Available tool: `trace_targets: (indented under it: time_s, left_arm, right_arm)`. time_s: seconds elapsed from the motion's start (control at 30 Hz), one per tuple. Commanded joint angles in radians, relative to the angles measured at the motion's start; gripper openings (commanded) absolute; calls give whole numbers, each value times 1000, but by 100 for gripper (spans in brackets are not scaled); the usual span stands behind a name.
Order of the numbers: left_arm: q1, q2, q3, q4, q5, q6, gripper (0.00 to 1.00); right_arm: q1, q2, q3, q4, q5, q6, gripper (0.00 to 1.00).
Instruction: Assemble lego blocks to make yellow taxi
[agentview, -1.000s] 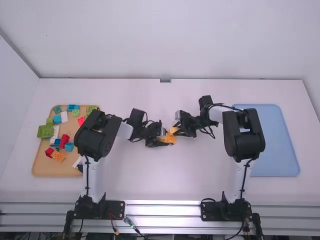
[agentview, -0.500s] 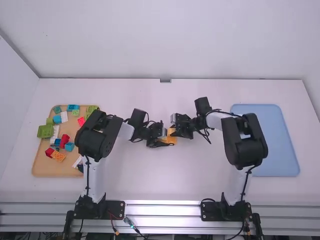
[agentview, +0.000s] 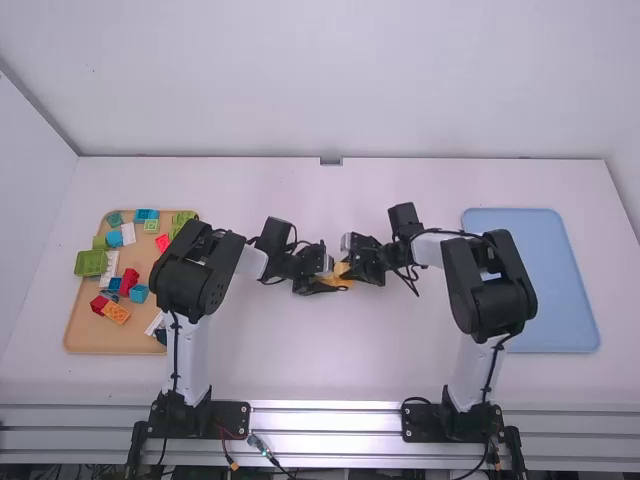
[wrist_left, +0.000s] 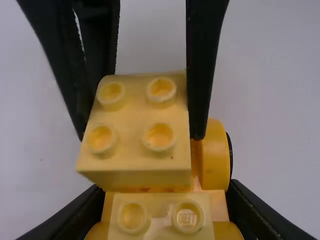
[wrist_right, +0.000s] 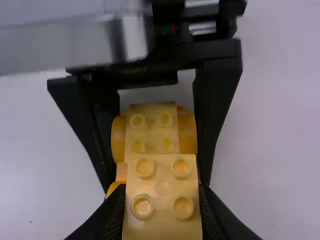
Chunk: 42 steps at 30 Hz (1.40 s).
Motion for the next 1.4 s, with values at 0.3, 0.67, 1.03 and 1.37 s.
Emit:
trace_targets:
  time_s: [0.3, 0.67, 1.03, 1.37]
  left_arm:
    - [-2, 10, 6, -5, -30, 7, 54]
    - [-6, 10, 6, -5, -30, 7, 55]
    - [-6, 10, 6, -5, -30, 7, 55]
    - [-6, 10, 6, -5, -31, 7, 55]
  right_arm:
    - [14, -16, -47, 47, 8, -17, 3]
    - [18, -16, -101, 160, 31, 26, 4]
    - [18, -16, -100, 163, 31, 27, 53]
    - [-6, -31, -100, 232, -30, 113, 56]
